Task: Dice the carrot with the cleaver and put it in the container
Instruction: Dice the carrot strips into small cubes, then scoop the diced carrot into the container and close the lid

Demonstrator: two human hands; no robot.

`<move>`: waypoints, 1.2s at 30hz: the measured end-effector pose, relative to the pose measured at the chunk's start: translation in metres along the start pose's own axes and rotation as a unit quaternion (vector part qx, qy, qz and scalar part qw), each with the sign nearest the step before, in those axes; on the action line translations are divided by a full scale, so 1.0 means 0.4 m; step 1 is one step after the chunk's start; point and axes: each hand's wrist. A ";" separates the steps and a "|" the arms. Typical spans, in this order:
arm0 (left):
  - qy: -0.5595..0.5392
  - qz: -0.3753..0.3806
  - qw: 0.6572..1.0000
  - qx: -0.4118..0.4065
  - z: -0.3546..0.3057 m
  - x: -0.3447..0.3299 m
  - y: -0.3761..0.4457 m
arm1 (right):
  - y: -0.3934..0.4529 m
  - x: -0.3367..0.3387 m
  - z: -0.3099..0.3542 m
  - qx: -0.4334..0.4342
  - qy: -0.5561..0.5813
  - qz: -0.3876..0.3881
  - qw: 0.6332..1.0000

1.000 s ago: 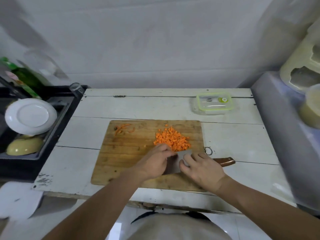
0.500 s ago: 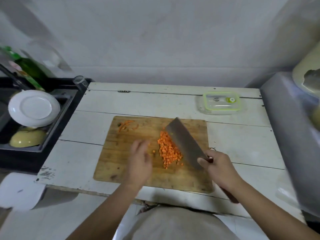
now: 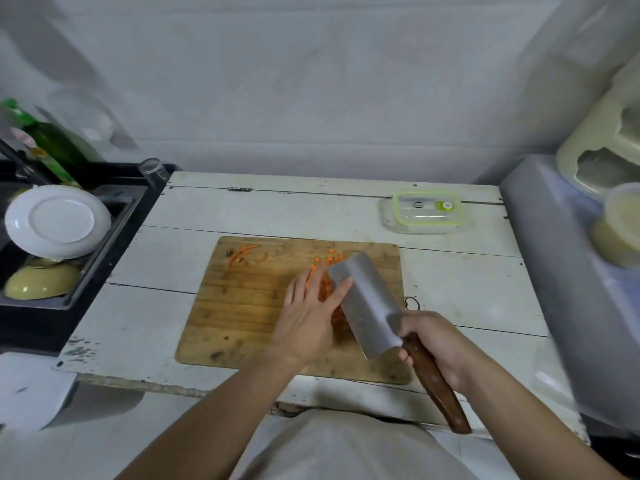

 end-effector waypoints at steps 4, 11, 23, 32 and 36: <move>0.013 -0.007 1.000 0.018 0.016 0.001 0.038 | -0.006 0.039 -0.003 0.013 -0.031 -0.018 0.999; -0.097 -0.110 0.987 0.072 0.052 -0.036 0.020 | 0.007 0.084 -0.008 0.029 -0.011 -0.056 0.998; -0.064 -0.074 0.995 -0.016 0.002 -0.002 0.039 | 0.039 0.106 0.024 0.134 -0.112 -0.172 0.969; -0.199 -0.019 0.976 0.082 -0.162 -0.021 0.093 | 0.039 0.135 0.026 0.193 -0.178 -0.227 0.938; -0.652 0.114 0.632 0.402 -0.215 0.072 0.088 | 0.034 0.069 -0.012 0.352 -0.267 -0.240 0.864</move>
Point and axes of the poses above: each hand's wrist, its own y-axis towards the middle knuckle, its own x-axis out of the back of the hand, z = x × y, and after that the axes turned 10 degrees about -z, right-handed
